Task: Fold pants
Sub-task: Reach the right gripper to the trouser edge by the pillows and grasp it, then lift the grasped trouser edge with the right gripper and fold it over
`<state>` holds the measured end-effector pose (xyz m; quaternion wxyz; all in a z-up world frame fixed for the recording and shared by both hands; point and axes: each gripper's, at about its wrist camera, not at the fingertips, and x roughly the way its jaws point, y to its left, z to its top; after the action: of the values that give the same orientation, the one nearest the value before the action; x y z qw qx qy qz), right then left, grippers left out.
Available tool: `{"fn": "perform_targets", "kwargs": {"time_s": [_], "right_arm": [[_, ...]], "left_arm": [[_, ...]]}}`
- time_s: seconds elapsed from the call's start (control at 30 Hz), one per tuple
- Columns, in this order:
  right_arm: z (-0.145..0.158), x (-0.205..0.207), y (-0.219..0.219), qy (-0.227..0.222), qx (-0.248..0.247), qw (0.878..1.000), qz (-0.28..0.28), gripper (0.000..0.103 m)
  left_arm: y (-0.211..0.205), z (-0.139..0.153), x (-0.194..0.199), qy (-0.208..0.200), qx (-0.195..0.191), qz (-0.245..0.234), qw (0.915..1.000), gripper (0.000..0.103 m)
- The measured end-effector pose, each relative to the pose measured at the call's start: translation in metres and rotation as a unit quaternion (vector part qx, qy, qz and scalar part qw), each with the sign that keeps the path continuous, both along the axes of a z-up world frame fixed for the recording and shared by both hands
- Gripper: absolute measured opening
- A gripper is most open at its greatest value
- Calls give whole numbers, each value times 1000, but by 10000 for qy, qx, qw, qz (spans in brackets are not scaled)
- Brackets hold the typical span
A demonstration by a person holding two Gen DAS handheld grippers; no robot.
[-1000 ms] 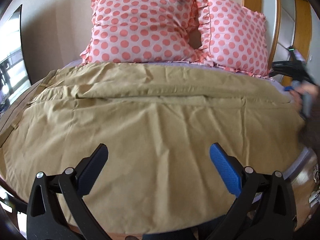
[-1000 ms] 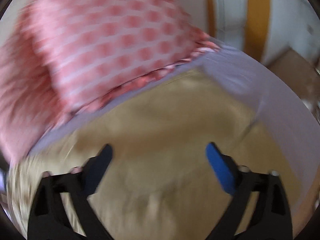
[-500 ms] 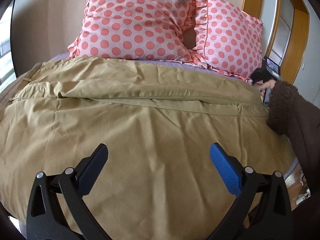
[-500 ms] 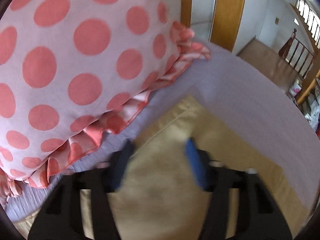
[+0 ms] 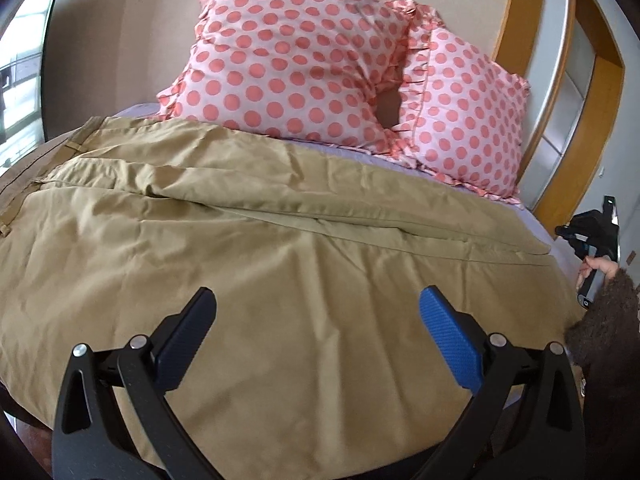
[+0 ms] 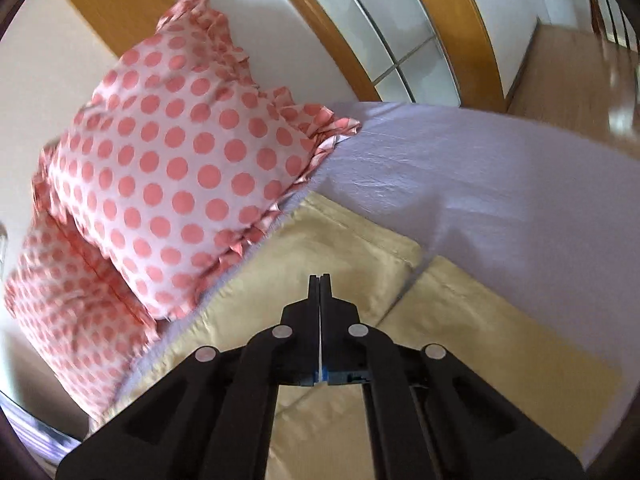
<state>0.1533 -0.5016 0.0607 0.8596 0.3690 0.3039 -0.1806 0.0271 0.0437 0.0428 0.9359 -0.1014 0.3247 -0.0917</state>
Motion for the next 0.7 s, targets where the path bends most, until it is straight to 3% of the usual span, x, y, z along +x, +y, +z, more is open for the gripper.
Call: {"fn": "perform_targets", "kwargs": {"time_s": [0.03,0.07,0.1,0.13,0.17,0.43,0.53,0.57,0.63,0.7], "right_arm": [[6,6,3,76,34,10000,23,6],[9,15,7,245,121,9996,-1,25],[8,29,7,377,220,9990,-30,56],[12,27,15,415,249,9988,-51,68],[12,42,18,490,204,9986,-87,71],[-12,165,62,1697,-473,9838,-346,67],[-29,194,74,2314,-819,9680,-522,68],[-31,201,82,2497,-1280,9586,-490,67],[-32,198,84,2367,-1471,9594,-427,52],[-30,181,71,2113,-1399,9659,-528,12]], "left_arm": [[-4,0,0,-2,15,-44,10000,101],[-6,1,0,-1,32,-61,10000,101],[-10,1,-1,-6,68,-95,9999,101],[-12,2,-1,-14,93,-125,9999,101],[-14,2,-2,-34,115,-155,9998,101],[-14,-2,9,4,319,-98,9994,101],[-12,-5,13,35,323,-93,9994,101],[-11,-6,15,52,322,-95,9994,101],[-8,-8,17,93,311,-77,9994,101],[-4,-10,19,133,230,-55,9996,101]]}}
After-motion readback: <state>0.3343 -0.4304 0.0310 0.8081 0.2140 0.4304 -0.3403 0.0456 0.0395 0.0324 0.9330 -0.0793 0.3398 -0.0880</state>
